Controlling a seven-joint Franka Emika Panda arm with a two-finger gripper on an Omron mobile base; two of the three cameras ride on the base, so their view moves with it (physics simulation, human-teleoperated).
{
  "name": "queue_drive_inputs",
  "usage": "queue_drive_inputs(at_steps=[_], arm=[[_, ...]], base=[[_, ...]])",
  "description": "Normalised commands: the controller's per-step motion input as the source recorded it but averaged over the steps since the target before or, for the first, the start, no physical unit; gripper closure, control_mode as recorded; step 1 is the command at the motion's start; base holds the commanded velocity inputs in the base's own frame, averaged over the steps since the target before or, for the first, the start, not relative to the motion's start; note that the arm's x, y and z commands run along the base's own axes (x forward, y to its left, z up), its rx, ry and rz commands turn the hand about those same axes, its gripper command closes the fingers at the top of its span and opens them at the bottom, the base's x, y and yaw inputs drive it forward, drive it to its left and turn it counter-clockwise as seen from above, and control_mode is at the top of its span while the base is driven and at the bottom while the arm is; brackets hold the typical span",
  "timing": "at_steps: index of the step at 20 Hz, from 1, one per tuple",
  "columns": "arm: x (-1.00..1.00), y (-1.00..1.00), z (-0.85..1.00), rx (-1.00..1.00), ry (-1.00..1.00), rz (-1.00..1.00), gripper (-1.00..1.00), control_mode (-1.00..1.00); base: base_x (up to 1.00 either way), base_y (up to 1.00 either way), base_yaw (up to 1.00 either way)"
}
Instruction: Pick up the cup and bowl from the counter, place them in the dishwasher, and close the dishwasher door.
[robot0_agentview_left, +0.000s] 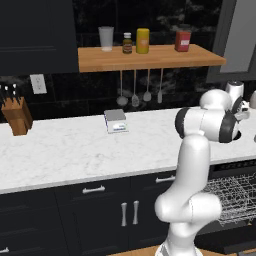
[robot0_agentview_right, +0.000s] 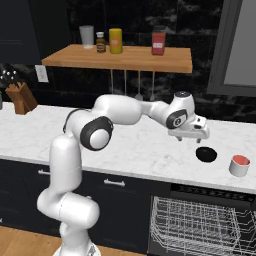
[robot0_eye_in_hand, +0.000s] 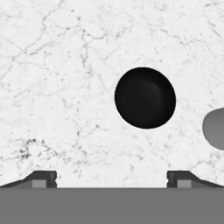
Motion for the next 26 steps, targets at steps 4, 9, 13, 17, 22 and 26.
queue_drive_inputs(at_steps=[4,9,13,17,22,26], arm=[[0.21,-0.28,-0.39,0.00,0.00,0.00,-1.00,-1.00],[0.30,-0.08,-0.29,0.00,0.00,0.02,-1.00,-1.00],[0.34,-0.12,-0.27,0.00,0.00,0.02,-1.00,-1.00],[0.36,-0.18,-0.28,0.00,0.00,0.03,-1.00,-1.00],[0.34,-0.23,-0.29,0.00,0.00,0.03,-1.00,-1.00],[0.34,-0.22,-0.32,0.00,0.00,0.03,-1.00,-1.00]], base=[[0.00,0.00,0.00],[0.00,0.00,0.00],[0.00,0.00,0.00],[0.00,0.00,0.00],[0.00,0.00,0.00],[0.00,0.00,0.00]])
